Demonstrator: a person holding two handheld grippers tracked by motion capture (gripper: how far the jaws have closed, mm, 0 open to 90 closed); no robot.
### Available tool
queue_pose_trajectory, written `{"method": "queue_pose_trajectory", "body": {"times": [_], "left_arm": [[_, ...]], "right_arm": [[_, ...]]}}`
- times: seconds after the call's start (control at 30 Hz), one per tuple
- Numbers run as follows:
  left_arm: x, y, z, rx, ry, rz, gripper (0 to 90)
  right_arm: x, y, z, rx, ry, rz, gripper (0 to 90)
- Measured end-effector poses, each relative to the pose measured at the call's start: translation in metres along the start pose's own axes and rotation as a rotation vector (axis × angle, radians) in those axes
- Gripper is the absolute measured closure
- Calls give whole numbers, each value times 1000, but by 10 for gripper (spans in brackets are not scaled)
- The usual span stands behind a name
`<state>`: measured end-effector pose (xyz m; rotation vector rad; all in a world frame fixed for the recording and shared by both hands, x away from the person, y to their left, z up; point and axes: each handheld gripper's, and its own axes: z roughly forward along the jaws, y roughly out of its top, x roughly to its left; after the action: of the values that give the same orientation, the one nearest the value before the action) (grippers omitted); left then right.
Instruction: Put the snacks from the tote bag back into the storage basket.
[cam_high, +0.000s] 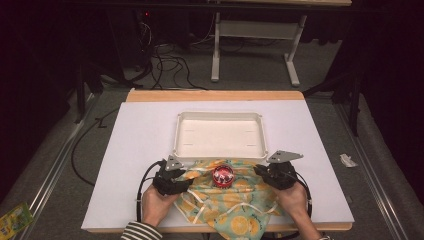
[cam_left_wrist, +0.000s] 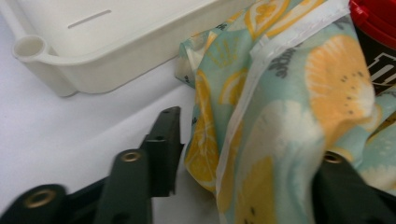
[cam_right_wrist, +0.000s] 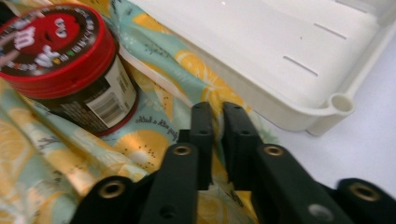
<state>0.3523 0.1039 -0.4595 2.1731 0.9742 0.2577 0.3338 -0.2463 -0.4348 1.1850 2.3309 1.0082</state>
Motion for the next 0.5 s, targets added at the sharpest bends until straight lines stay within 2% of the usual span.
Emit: {"method": "queue_pose_trajectory", "body": {"times": [0.17, 0.3, 0.5], "left_arm": [[0, -2, -5, -9, -13, 19, 412], [2, -4, -8, -17, -34, 23, 372], [-5, -3, -9, -46, -64, 42, 329]], "right_arm": [[-1, -5, 9, 19, -8, 2, 900], [0, -6, 14, 34, -16, -2, 900], [2, -7, 20, 41, -24, -1, 900]]}}
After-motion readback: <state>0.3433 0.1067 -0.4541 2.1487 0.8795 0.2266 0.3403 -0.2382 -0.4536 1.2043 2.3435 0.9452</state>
